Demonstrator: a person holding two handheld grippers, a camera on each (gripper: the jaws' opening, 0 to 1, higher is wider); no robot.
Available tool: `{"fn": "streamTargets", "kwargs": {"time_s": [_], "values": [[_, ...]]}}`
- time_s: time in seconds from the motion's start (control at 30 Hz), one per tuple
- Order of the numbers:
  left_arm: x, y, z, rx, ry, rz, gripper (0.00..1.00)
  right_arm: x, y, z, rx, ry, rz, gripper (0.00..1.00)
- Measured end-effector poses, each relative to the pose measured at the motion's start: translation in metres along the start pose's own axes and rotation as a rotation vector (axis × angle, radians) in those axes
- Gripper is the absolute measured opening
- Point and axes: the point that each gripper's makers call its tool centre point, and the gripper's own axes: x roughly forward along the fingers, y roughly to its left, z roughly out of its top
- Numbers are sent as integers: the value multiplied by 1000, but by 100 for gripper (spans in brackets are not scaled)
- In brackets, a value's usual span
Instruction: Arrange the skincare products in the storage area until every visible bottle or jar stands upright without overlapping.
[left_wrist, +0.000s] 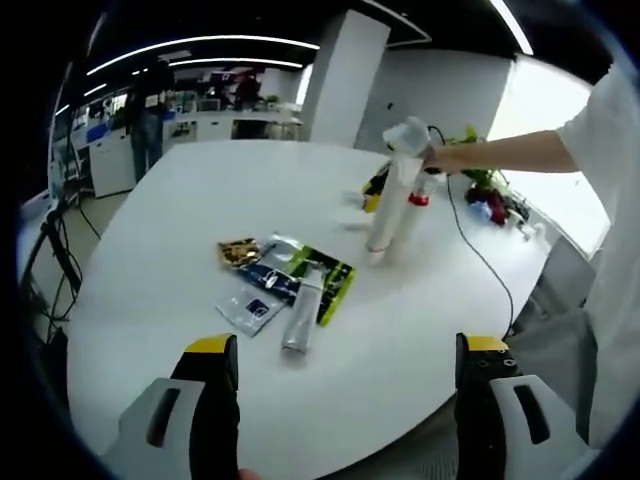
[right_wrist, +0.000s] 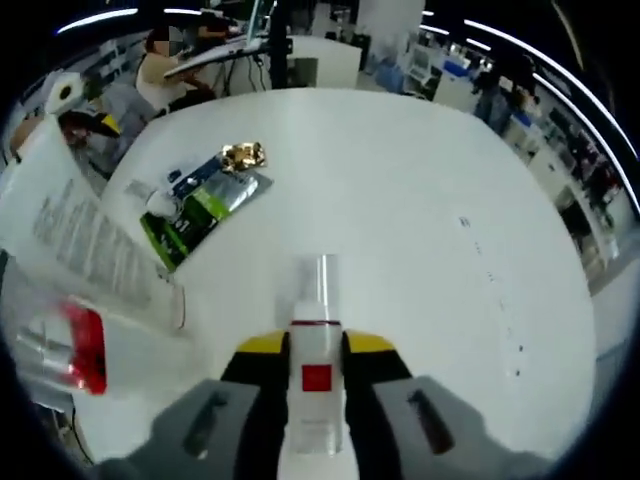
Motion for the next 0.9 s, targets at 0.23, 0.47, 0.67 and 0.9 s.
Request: {"fn": "streamTargets", "kwargs": {"time_s": [0.23, 0.47, 0.67, 0.9], "values": [[3, -12, 10, 33, -13, -34, 88, -31, 2, -9, 24, -38, -63, 20], [4, -23, 17, 54, -24, -66, 87, -67, 4, -20, 108, -89, -162, 20], [3, -31, 20, 74, -27, -87, 87, -90, 13, -32, 184, -130, -227, 20], [1, -39, 25, 102, -30, -108, 86, -115, 32, -39, 250, -187, -296, 20]]}}
